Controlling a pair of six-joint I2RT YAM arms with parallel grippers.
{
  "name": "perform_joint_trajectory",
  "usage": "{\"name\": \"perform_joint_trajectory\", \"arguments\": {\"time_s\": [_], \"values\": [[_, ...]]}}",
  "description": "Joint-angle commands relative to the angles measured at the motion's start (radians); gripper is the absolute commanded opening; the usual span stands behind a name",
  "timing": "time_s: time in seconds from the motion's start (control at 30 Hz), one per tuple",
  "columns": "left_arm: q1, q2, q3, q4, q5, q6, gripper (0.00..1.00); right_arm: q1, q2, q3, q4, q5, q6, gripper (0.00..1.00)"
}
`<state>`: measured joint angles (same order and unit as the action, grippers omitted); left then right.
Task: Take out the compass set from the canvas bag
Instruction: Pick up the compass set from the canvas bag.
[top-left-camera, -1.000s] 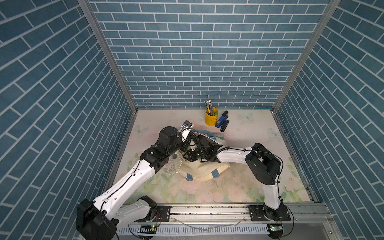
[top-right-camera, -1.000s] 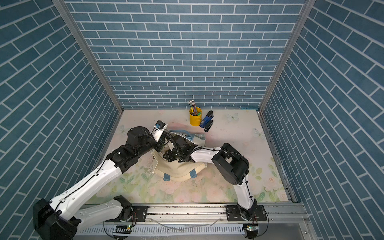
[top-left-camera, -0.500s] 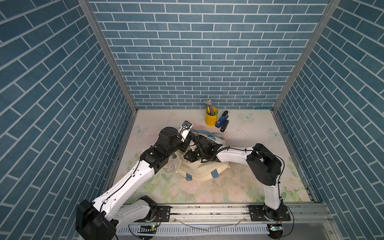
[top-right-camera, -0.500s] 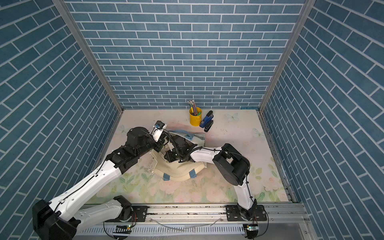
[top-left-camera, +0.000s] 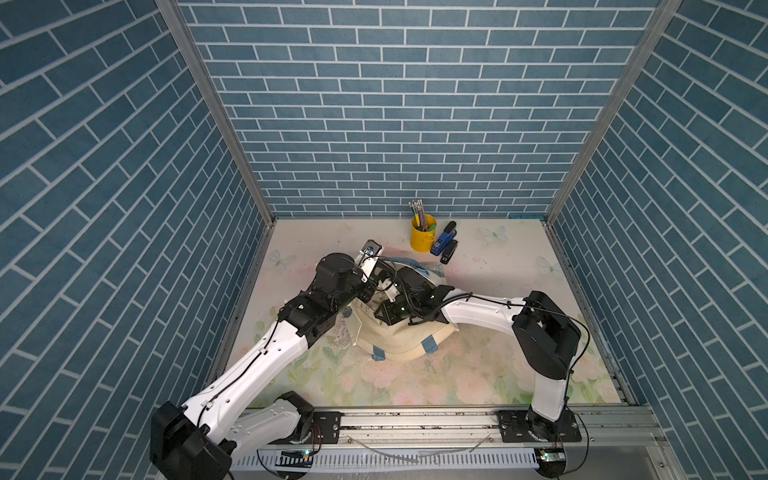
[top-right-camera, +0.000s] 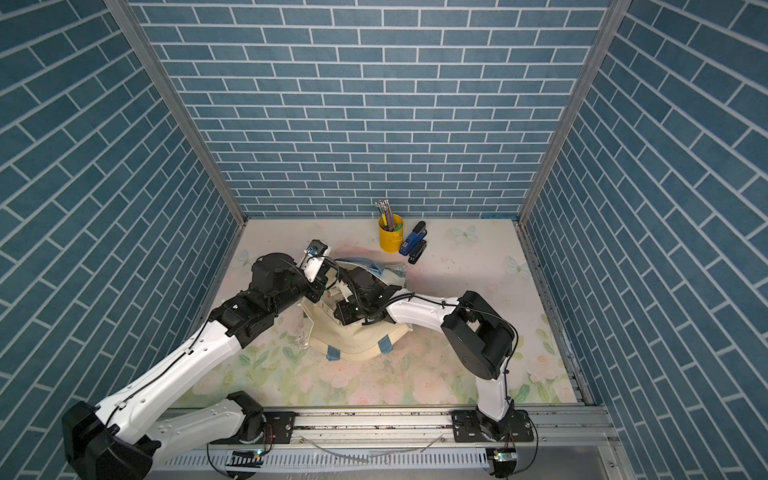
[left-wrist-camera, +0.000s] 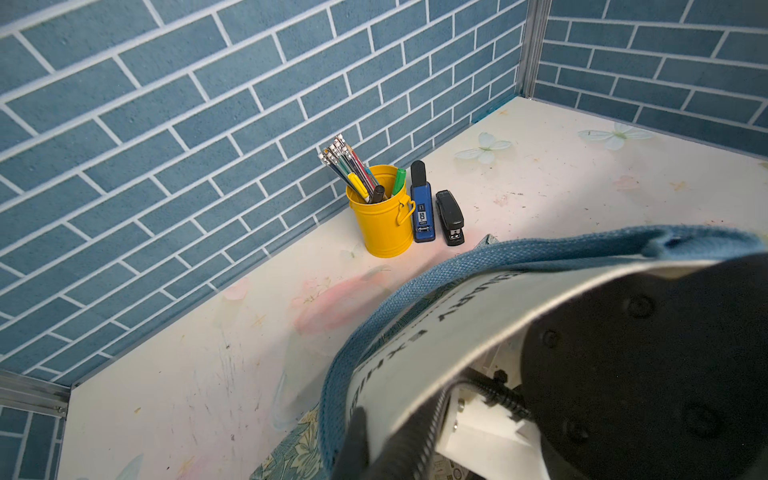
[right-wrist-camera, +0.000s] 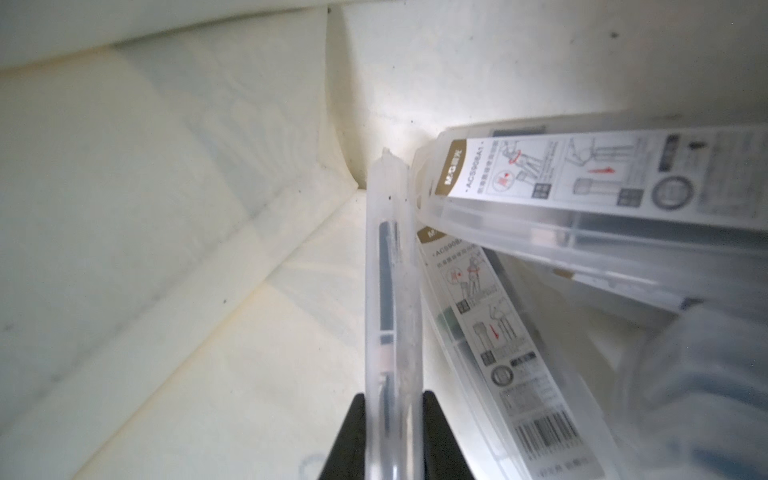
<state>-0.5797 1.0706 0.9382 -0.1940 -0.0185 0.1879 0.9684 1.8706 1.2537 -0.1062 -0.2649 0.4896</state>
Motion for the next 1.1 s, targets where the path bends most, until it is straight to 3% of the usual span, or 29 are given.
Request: {"name": "perform_joint_trajectory", "arguments": {"time_s": [0.0,0.67,0.83,1.07], "values": [[-0.011,-0.041,0.020,0.049,0.003,0.002,0.00,-0.003,-0.098,-0.045,-0.038,0.044,-0.057,0.00],[-0.011,-0.066,-0.011,0.064,-0.037,-0.047,0.00,-0.003,-0.531,-0.237,-0.260,0.010,-0.215,0.00],[-0.012,-0.076,-0.012,0.048,-0.044,-0.060,0.00,-0.003,-0.667,-0.171,-0.367,0.011,-0.261,0.00],[-0.011,-0.097,-0.022,0.023,-0.059,-0.069,0.00,-0.030,-0.795,0.026,-0.482,0.169,-0.367,0.00]]}}
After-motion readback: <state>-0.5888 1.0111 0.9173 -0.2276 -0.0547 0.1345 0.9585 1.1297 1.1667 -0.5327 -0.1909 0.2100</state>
